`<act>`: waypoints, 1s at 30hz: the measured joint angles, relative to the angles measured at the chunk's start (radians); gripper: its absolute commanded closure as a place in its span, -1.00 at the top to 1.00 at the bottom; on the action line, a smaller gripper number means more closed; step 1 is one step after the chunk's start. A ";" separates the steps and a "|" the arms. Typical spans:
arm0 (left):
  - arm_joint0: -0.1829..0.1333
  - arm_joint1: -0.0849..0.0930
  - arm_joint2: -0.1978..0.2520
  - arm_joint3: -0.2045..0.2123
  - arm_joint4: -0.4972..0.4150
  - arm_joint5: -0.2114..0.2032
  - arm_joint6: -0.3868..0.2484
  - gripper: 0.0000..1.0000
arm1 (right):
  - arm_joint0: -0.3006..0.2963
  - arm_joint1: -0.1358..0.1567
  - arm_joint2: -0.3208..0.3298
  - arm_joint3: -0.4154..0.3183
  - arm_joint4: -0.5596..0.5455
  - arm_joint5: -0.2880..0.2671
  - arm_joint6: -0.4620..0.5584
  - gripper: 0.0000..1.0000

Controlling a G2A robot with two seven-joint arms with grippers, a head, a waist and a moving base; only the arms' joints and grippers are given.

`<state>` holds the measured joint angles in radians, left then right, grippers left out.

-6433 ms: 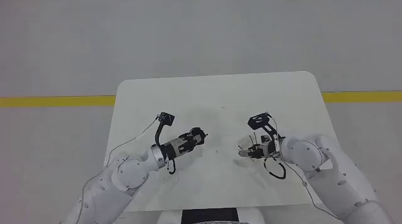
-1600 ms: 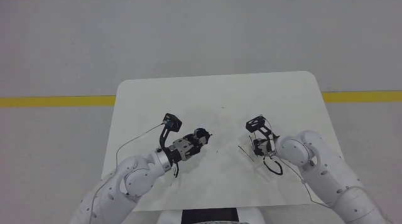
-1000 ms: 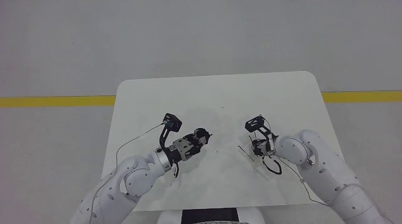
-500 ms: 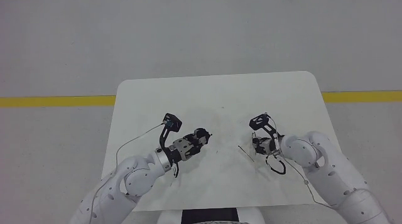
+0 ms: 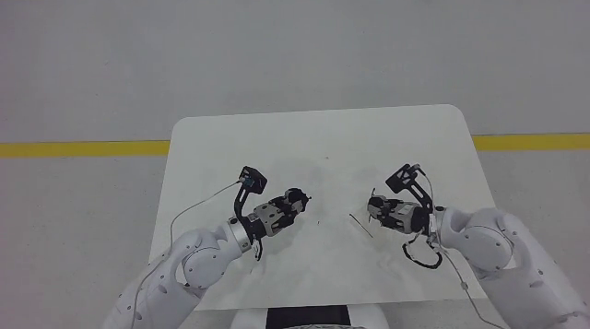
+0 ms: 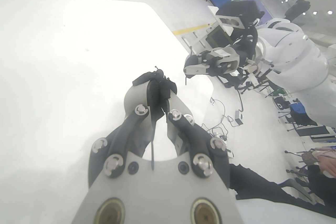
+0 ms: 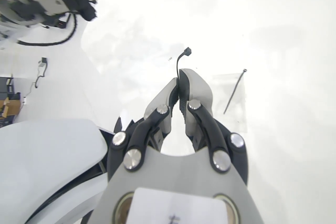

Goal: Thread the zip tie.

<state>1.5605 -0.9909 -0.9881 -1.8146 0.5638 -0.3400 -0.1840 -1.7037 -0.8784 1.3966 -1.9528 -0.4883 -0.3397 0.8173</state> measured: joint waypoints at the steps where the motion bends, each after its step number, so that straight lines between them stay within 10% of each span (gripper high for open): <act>1: 0.000 0.000 0.000 0.000 0.000 0.000 0.000 -1.00 | 0.000 0.001 -0.001 -0.001 0.003 0.000 -0.001 -1.00; 14: 0.000 0.000 0.000 0.000 0.000 0.000 0.000 -1.00 | 0.001 -0.002 -0.001 -0.006 -0.002 0.001 -0.018 -1.00; 22: 0.000 0.000 0.000 0.000 0.000 0.000 0.000 -1.00 | -0.067 -0.019 -0.110 -0.101 -0.270 0.000 -0.548 -1.00; 30: 0.000 0.000 0.000 0.000 0.000 0.000 0.000 -1.00 | -0.039 -0.036 -0.214 -0.040 -0.404 0.000 -0.779 -1.00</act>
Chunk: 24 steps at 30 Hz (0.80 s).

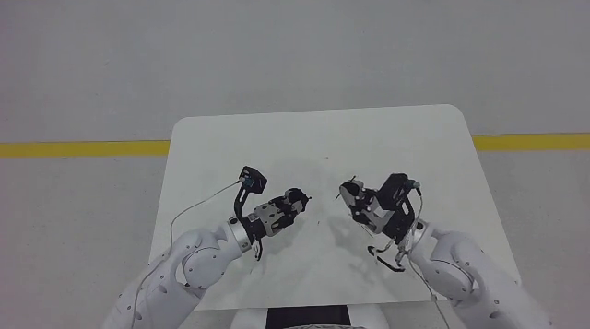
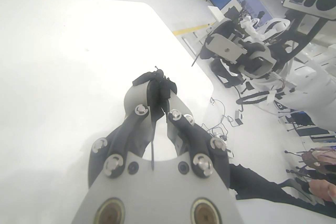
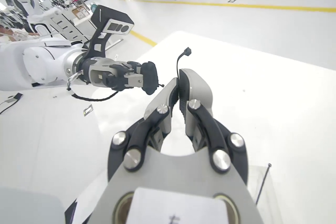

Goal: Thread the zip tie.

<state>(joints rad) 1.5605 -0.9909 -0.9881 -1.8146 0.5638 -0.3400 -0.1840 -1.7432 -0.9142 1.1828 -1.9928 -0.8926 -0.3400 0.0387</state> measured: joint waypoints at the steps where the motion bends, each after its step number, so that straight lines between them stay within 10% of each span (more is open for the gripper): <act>1: 0.000 0.000 0.000 0.000 0.000 0.000 0.000 -1.00 | 0.009 -0.001 -0.016 0.006 -0.012 0.000 -0.019 -1.00; 14: 0.000 -0.004 0.006 0.004 -0.020 0.013 0.016 -1.00 | 0.025 -0.002 -0.045 0.009 -0.035 0.002 -0.034 -1.00; 24: -0.019 -0.036 0.054 0.057 -0.201 0.088 0.125 -1.00 | 0.047 -0.029 -0.128 0.065 -0.224 0.024 -0.268 -1.00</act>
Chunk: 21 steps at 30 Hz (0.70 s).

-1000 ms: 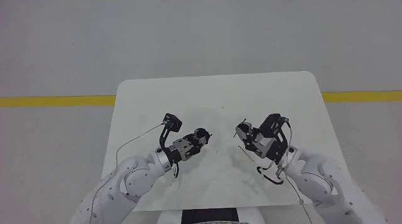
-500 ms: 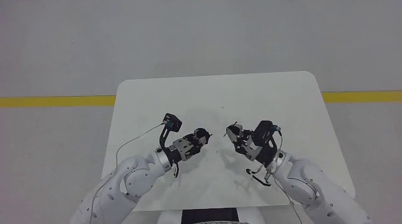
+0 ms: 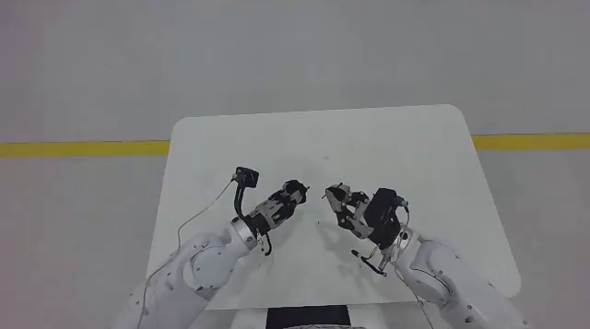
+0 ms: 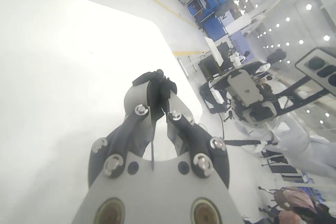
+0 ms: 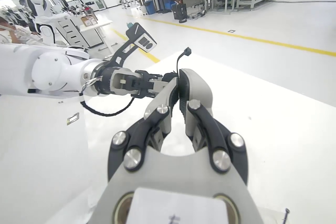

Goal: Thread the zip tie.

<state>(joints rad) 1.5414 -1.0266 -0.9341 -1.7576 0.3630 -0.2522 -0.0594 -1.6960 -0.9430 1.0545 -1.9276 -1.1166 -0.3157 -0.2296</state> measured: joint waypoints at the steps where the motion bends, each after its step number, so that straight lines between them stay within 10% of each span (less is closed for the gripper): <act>1: -0.001 -0.003 0.002 0.005 -0.024 0.001 0.003 -1.00 | 0.007 -0.004 -0.010 0.013 -0.021 0.005 -0.026 -1.00; 21: -0.005 -0.013 -0.019 0.042 -0.238 -0.049 -0.027 -1.00 | 0.063 -0.034 -0.065 0.122 -0.113 0.034 -0.196 -1.00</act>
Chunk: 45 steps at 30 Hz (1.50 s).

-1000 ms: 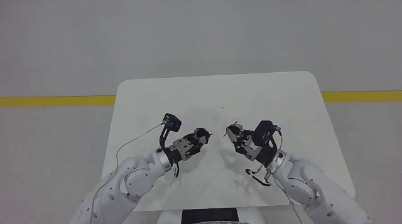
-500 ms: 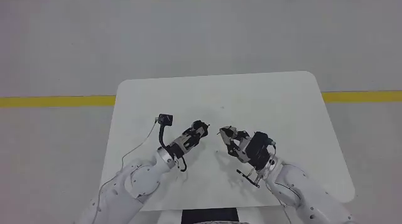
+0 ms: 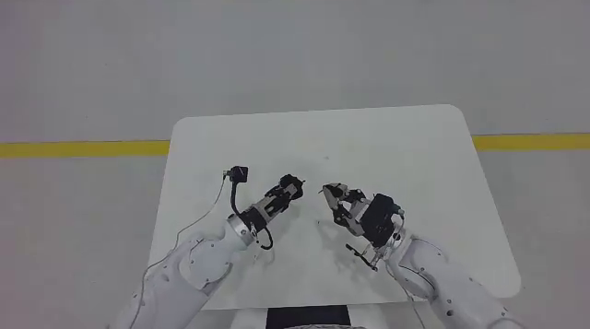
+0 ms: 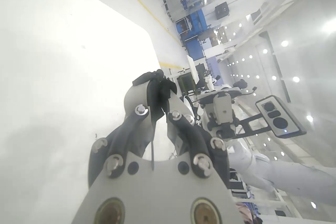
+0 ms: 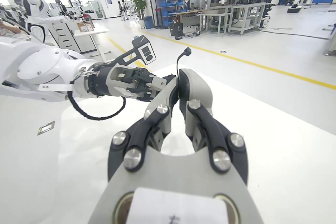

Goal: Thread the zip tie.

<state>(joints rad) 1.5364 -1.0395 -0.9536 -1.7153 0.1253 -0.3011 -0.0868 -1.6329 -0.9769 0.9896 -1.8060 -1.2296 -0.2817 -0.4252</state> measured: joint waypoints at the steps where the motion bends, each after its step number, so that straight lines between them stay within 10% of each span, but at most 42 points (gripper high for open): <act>1: 0.000 0.000 0.000 0.000 0.000 0.000 0.000 -1.00 | 0.000 0.000 0.000 0.000 0.000 0.000 0.000 -1.00; 22: 0.000 0.000 0.000 0.000 0.000 0.000 0.000 -1.00 | 0.178 -0.077 -0.133 0.211 0.199 -0.058 -0.047 -1.00; 45: 0.000 0.000 0.000 0.000 0.000 0.000 0.000 -1.00 | 0.176 -0.101 -0.125 0.219 0.188 -0.049 -0.032 -1.00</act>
<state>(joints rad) 1.5364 -1.0395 -0.9536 -1.7153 0.1253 -0.3011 -0.0868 -1.4566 -1.0776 0.8644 -1.5869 -1.0414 -0.3310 -0.4569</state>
